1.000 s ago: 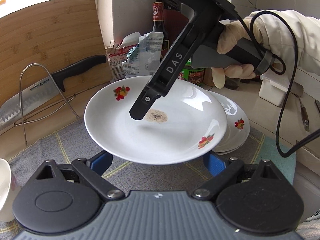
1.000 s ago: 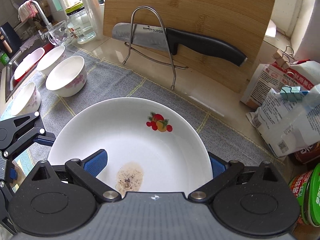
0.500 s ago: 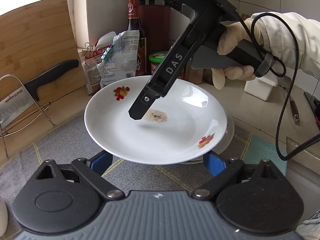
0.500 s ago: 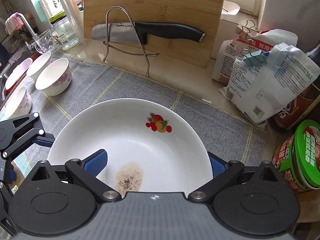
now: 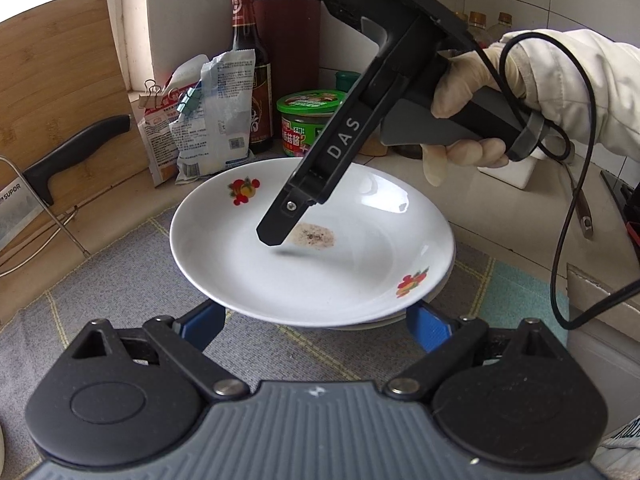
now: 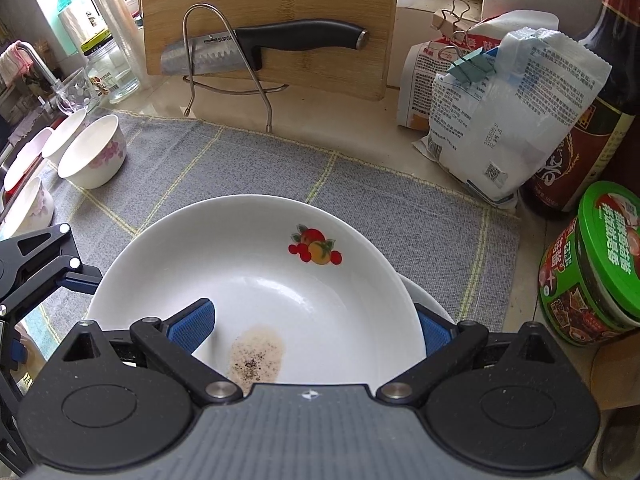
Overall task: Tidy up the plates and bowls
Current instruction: 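Lower the stained plate onto the plate stack with the right gripper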
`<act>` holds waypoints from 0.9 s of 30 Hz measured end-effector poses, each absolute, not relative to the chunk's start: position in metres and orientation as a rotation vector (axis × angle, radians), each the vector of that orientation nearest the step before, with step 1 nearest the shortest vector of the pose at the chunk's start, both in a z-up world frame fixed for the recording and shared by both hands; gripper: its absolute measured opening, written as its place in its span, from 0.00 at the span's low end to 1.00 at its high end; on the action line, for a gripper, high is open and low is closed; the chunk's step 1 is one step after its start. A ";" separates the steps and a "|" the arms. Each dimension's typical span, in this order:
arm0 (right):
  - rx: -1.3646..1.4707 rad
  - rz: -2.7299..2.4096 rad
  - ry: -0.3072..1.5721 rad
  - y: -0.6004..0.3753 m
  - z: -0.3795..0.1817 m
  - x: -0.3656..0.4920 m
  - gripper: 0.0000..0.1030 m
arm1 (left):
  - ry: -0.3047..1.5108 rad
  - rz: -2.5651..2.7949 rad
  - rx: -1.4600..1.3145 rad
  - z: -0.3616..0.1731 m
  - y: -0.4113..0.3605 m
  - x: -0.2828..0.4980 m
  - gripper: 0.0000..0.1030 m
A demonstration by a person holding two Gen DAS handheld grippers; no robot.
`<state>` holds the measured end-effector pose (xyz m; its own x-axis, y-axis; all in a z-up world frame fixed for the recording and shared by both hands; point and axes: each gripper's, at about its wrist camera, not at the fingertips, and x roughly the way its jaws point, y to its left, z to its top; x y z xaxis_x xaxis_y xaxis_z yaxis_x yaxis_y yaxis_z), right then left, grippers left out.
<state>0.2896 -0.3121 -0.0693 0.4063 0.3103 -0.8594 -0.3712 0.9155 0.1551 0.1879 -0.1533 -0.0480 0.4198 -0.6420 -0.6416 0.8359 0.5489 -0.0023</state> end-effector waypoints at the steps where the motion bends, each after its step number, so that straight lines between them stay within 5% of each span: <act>1: -0.061 0.430 1.069 -0.313 -0.070 0.289 1.00 | 0.641 -0.950 0.343 -0.048 -0.154 0.188 0.94; 27: -0.005 0.385 1.069 -0.332 -0.080 0.281 1.00 | 0.663 -0.995 0.392 -0.053 -0.169 0.191 0.94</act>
